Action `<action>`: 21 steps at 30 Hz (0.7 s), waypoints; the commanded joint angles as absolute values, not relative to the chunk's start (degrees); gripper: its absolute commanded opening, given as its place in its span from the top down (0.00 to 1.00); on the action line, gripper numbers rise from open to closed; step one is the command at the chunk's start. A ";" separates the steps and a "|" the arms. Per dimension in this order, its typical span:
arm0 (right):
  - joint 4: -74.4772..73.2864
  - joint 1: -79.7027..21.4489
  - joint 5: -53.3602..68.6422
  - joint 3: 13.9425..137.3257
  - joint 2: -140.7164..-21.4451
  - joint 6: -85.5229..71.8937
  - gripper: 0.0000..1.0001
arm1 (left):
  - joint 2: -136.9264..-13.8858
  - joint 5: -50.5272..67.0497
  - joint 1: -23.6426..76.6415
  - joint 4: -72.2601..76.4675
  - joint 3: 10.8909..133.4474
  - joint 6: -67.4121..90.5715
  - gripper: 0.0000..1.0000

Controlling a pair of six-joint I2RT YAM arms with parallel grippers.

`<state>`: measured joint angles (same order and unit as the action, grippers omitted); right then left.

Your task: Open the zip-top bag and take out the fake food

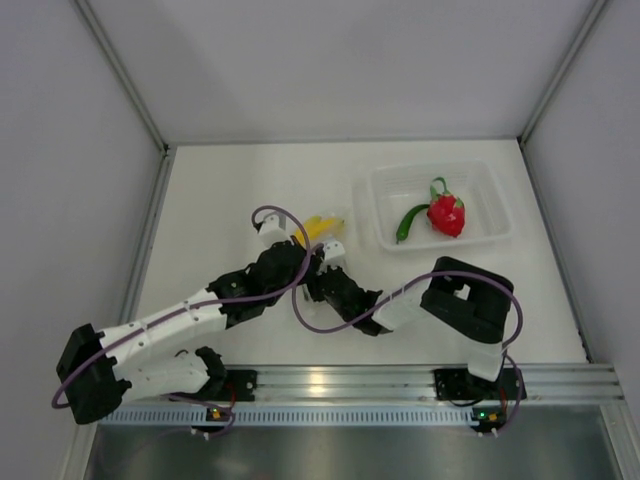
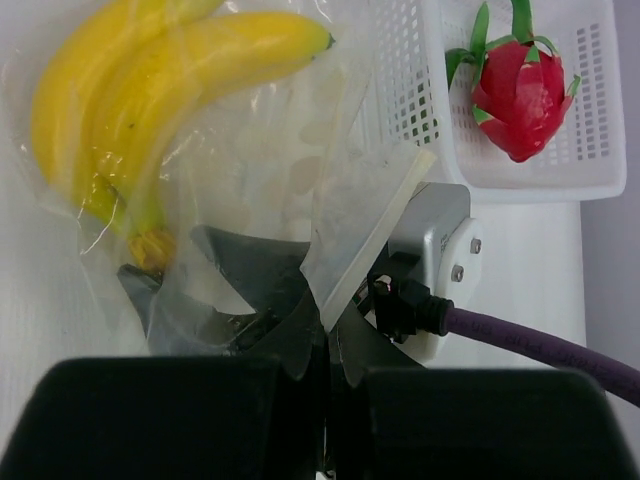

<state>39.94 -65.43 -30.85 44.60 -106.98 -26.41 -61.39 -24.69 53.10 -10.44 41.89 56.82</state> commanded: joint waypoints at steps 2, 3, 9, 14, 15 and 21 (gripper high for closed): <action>51.84 -63.37 -22.26 42.46 -104.68 -18.22 0.47 | -61.26 -18.46 55.11 -7.47 42.36 57.83 1.00; 53.07 -63.11 -19.97 42.28 -104.85 -17.32 0.48 | -61.35 -18.28 55.02 -7.47 42.45 57.83 1.00; 53.53 -62.40 -15.81 45.87 -108.27 -12.48 0.48 | -61.79 -17.05 55.19 -7.38 42.80 59.41 1.00; 53.27 -62.40 -18.89 50.17 -111.00 -12.57 0.46 | -63.02 -16.70 55.81 -6.95 42.36 61.52 1.00; 50.56 -62.40 -19.33 51.49 -112.57 -12.57 0.46 | -63.19 -16.96 56.16 -6.86 42.28 61.96 1.00; 48.69 -60.82 -21.89 56.43 -118.03 -15.28 0.54 | -63.63 -16.96 56.95 -6.50 41.13 62.75 1.00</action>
